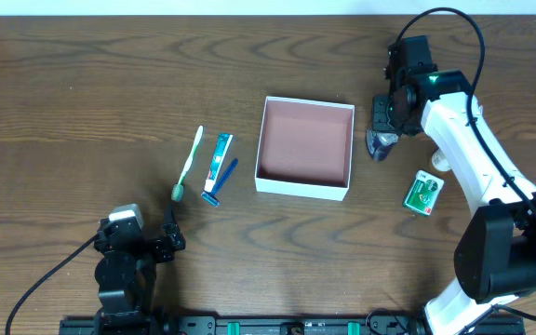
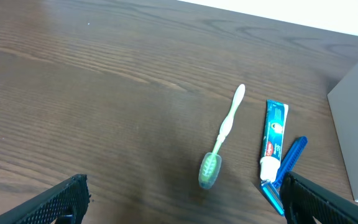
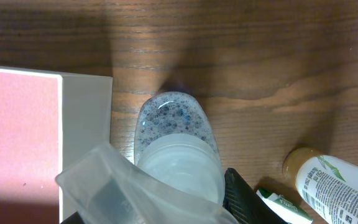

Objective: Pack container
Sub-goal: 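Carry the pump bottle into the box and release it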

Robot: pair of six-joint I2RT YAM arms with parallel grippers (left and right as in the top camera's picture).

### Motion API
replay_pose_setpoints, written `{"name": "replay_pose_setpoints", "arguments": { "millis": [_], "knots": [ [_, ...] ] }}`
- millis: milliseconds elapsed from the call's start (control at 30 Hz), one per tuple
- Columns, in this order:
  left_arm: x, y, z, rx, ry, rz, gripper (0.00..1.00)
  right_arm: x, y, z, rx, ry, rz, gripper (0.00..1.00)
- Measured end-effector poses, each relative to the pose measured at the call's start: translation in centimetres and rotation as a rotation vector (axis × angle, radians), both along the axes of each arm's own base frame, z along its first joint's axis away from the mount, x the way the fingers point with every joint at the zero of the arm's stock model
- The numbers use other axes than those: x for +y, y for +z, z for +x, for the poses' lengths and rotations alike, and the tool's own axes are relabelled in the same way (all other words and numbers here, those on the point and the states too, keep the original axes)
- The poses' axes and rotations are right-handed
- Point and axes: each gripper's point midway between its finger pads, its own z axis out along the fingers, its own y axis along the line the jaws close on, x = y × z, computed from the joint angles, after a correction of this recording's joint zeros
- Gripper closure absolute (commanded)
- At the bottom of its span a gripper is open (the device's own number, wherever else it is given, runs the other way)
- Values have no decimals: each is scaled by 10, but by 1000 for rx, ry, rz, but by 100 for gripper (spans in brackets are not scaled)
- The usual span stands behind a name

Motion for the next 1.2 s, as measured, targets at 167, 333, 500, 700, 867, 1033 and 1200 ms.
{"name": "replay_pose_setpoints", "arguments": {
  "millis": [167,333,500,700,867,1033,1200],
  "knots": [
    [0,0,0,0,0,0,2,-4,2,-5,18,-5,-19,88],
    [0,0,0,0,0,0,2,-10,19,-16,28,-14,-48,96],
    [0,0,0,0,0,0,2,-2,94,-16,-135,-12,-22,97],
    [0,0,0,0,0,0,2,41,178,-40,-344,60,59,96],
    [0,0,0,0,0,0,2,82,174,-52,-322,99,114,99],
    [0,0,0,0,0,0,2,130,136,-41,-253,117,141,96],
    [0,0,0,0,0,0,2,173,88,-19,-208,130,150,96]
  ]
}}
